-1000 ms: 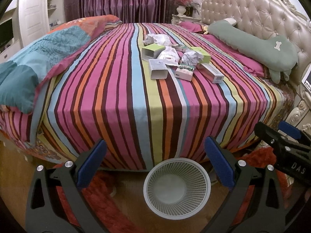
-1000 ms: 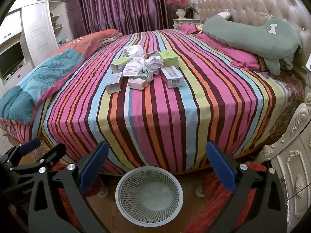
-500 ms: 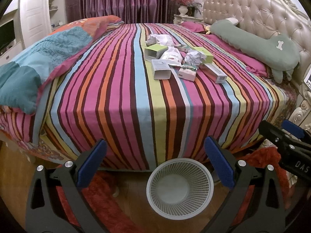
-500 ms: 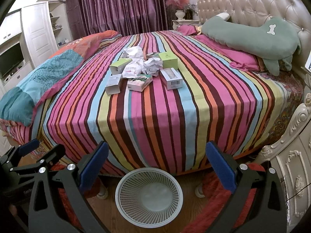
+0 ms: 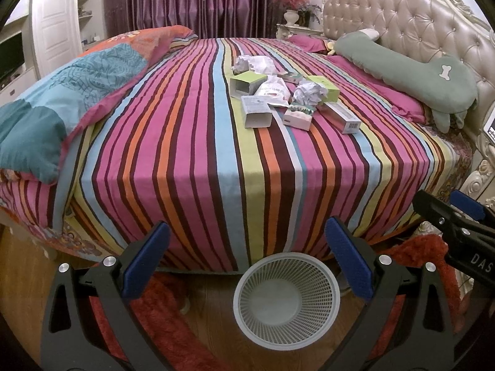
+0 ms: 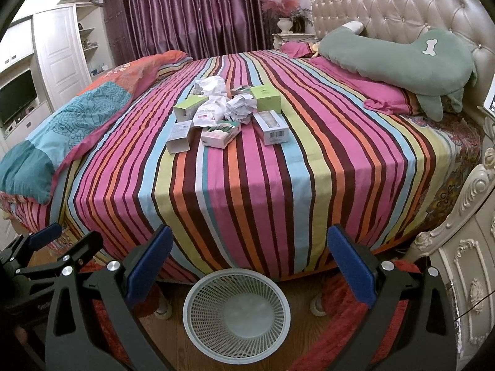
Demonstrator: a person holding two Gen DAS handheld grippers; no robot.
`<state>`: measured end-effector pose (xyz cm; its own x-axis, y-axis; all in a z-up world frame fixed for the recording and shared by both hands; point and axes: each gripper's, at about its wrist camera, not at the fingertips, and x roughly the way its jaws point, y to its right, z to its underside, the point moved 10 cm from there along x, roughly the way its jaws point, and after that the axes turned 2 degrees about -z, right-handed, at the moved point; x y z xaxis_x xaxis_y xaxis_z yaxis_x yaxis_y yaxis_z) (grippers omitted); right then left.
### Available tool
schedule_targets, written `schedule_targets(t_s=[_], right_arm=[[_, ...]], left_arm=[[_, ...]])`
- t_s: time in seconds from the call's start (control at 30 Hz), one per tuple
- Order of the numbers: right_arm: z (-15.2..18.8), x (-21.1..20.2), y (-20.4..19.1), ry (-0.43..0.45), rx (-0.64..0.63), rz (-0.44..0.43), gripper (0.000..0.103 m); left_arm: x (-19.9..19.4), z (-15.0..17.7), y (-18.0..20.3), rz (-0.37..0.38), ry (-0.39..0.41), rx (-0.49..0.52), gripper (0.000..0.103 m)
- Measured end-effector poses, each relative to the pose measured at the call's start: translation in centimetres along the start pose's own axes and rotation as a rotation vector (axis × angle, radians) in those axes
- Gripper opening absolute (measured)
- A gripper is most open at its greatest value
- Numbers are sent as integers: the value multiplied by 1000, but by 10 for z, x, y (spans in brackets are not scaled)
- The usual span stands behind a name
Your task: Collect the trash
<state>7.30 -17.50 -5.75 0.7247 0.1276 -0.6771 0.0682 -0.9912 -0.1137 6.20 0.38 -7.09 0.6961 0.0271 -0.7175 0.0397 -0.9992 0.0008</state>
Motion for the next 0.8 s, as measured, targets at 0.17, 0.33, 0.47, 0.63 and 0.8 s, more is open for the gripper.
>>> schedule_targets(t_s=[0.17, 0.33, 0.47, 0.63, 0.8], right_arm=[[0, -1, 0, 4, -1, 2, 96], [0, -1, 2, 7, -5, 9, 96], [-1, -2, 6, 14, -3, 14, 96], [2, 1, 6, 4, -5, 15, 96], [4, 6, 5, -4, -10, 10, 96]], left_arm=[[0, 1, -1, -3, -2, 1, 97], [0, 3, -1, -5, -7, 0, 97], [1, 3, -1, -6, -8, 0, 97], [4, 6, -1, -4, -17, -9, 97], [13, 11, -1, -6, -38, -20, 97]])
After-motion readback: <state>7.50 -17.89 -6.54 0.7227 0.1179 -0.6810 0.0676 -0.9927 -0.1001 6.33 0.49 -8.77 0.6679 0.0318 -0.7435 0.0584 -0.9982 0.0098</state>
